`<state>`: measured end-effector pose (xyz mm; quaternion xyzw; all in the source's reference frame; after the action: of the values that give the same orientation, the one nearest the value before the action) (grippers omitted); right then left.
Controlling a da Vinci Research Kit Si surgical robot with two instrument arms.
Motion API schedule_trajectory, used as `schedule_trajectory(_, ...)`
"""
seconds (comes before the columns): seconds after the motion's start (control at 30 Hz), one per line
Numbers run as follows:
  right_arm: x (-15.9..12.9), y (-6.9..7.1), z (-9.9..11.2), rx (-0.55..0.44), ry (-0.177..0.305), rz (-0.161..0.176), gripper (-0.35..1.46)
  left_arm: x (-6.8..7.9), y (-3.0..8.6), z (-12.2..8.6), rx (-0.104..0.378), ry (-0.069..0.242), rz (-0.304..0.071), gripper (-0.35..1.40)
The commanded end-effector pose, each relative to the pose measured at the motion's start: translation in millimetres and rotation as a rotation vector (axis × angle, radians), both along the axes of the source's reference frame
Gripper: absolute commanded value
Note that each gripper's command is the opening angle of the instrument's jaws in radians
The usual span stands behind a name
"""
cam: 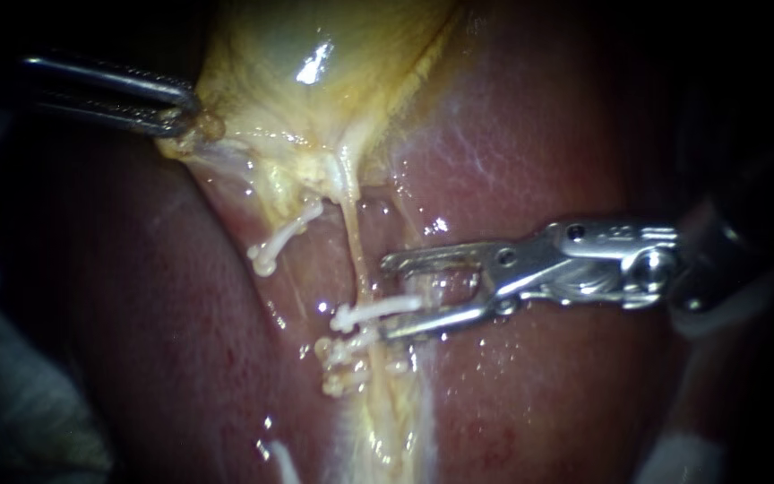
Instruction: Going back second clip right tube
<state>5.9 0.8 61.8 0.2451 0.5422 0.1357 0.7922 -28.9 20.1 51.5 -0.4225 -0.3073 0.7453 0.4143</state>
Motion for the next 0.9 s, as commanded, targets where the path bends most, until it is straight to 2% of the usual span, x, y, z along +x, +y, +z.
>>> schedule_trajectory(0.03,-0.6,0.2,-0.7,-0.016,-0.009,-0.006,0.50,0.0,0.0,-0.1,0.000,-0.001,0.000,-0.35)
schedule_trajectory(0.17,-2.9,0.8,-3.2,-0.050,-0.018,0.008,0.50,0.0,0.0,-0.1,0.000,-0.001,0.000,-0.35)
schedule_trajectory(0.3,-4.1,0.9,-4.4,-0.065,-0.028,0.025,0.50,-0.1,0.0,0.1,-0.001,0.000,0.000,-0.35)
schedule_trajectory(0.53,-4.5,0.8,-4.7,-0.070,-0.032,0.031,0.50,-1.8,-0.2,2.8,-0.012,0.005,-0.005,-0.35)
schedule_trajectory(0.7,-4.6,0.7,-4.8,-0.070,-0.032,0.030,0.50,-4.0,-0.6,6.0,-0.019,-0.007,0.012,-0.35)
schedule_trajectory(0.77,-4.7,0.7,-4.8,-0.070,-0.031,0.030,0.50,-4.6,-0.9,6.9,-0.008,-0.006,0.019,-0.35)
schedule_trajectory(0.9,-4.8,0.6,-4.9,-0.070,-0.031,0.029,0.50,-4.8,-1.3,7.4,-0.006,-0.003,0.021,-0.35)
